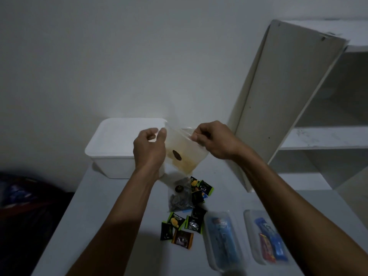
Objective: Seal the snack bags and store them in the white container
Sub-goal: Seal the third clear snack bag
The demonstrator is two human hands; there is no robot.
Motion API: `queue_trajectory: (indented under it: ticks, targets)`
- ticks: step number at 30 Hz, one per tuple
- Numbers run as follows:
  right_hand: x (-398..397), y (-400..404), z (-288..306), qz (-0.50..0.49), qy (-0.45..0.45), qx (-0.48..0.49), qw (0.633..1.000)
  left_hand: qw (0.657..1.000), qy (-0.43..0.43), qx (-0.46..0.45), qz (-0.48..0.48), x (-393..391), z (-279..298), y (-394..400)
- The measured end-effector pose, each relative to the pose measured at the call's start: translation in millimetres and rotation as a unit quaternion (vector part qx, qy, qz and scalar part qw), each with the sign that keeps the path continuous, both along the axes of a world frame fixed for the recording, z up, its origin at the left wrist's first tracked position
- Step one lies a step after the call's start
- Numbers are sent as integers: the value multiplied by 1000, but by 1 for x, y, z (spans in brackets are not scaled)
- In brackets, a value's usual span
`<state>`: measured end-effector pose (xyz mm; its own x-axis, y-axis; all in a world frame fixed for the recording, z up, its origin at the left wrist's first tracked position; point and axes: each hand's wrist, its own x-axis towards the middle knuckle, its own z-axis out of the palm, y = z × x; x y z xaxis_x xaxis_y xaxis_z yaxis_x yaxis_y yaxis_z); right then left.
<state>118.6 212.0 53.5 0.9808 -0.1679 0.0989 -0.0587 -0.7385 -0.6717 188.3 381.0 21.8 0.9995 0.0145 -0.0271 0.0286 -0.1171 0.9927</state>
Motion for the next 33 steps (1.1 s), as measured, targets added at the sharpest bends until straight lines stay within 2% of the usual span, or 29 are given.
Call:
queue_trajectory:
  ticks: [3,6,8,12,15,19,24,29,33]
  targets:
    - [-7,-18,16,36,22,-17,999,994,-42,34,-98,9,-4,10]
    - [-11,-29,26,57,36,-33,997,985,-66,-6,-157,8,-1,10]
    - [-14,-32,29,53,24,-14,998,987,-57,-32,-149,6,-1,6]
    - [-32,-37,15,-13,-34,112,993,988,-10,-91,-122,6,-8,3]
    - [-42,-38,-15,-72,-51,182,979,989,9,-104,-108,5,-15,2]
    - [-40,-31,-48,-165,-123,240,948,989,23,-100,-103,5,-27,-3]
    - [-34,-35,-77,-204,-134,261,934,995,4,-66,-76,3,-51,-17]
    - [-19,-57,-113,-239,-107,274,925,996,41,-46,-62,17,-84,-45]
    - [14,-84,-125,-262,-103,280,918,998,36,-32,-40,46,-95,-80]
